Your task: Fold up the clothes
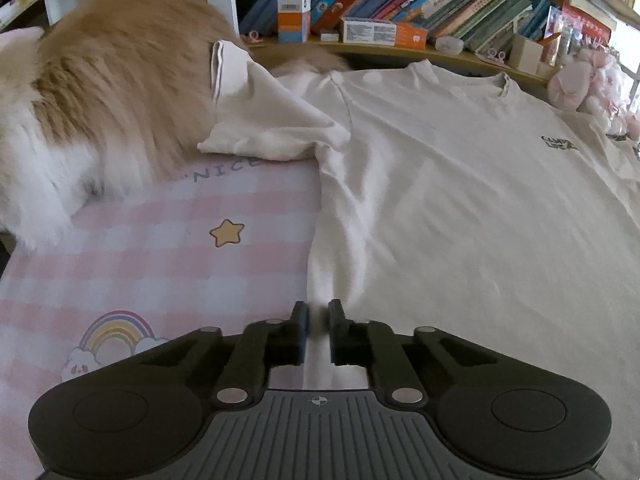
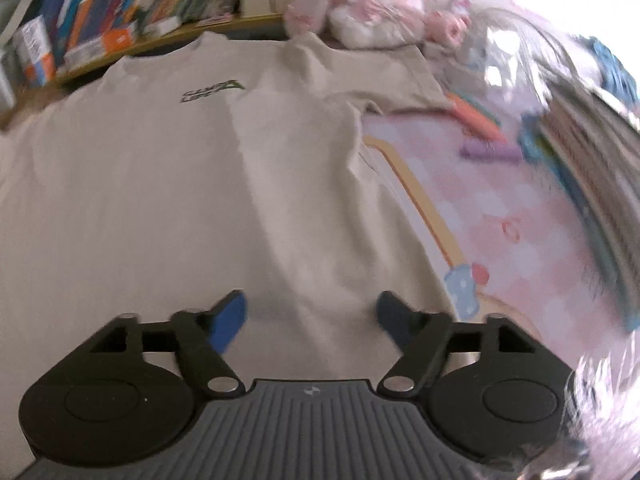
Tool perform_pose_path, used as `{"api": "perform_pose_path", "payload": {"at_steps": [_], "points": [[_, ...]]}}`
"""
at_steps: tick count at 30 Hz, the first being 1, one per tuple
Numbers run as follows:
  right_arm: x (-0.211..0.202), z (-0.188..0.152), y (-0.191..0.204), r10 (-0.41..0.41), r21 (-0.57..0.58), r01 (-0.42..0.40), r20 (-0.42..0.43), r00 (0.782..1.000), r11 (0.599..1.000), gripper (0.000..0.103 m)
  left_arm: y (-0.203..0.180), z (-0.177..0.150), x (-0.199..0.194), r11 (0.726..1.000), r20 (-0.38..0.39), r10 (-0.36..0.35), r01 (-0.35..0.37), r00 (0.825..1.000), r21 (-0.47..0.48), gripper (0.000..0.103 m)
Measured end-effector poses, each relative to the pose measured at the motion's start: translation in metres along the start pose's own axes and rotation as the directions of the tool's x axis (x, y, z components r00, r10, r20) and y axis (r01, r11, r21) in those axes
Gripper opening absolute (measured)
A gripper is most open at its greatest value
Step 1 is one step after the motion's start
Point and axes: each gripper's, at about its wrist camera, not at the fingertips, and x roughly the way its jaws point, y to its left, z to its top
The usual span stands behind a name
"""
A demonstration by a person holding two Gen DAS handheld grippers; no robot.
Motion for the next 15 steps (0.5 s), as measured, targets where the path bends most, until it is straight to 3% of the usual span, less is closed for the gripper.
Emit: {"api": "perform_pose_path", "payload": {"at_steps": [3, 9, 12, 14, 15], "points": [[0.002, -0.003, 0.002, -0.011, 0.023, 0.011, -0.013, 1.000, 1.000, 0.102, 0.001, 0.003, 0.001, 1.000, -0.006, -0.004, 0.004, 1.000, -0.003, 0.010], [0.003, -0.005, 0.006, -0.033, 0.046, 0.034, -0.009, 0.999, 0.998, 0.103, -0.001, 0.001, -0.012, 1.000, 0.019, -0.009, 0.008, 1.000, 0.022, 0.016], [0.003, -0.006, 0.007, -0.039, 0.053, 0.039, -0.003, 0.999, 0.998, 0.103, -0.009, 0.001, -0.022, 0.997, 0.045, -0.013, 0.009, 0.999, 0.073, 0.035], [0.002, -0.007, 0.007, -0.044, 0.059, 0.044, 0.003, 0.999, 0.997, 0.103, -0.016, 0.001, -0.030, 0.995, 0.063, -0.022, 0.016, 0.998, 0.099, 0.069], [0.002, -0.008, 0.007, -0.047, 0.063, 0.046, 0.003, 0.999, 0.997, 0.103, -0.020, 0.001, -0.034, 0.994, 0.075, -0.033, 0.025, 0.997, 0.108, 0.075]]}}
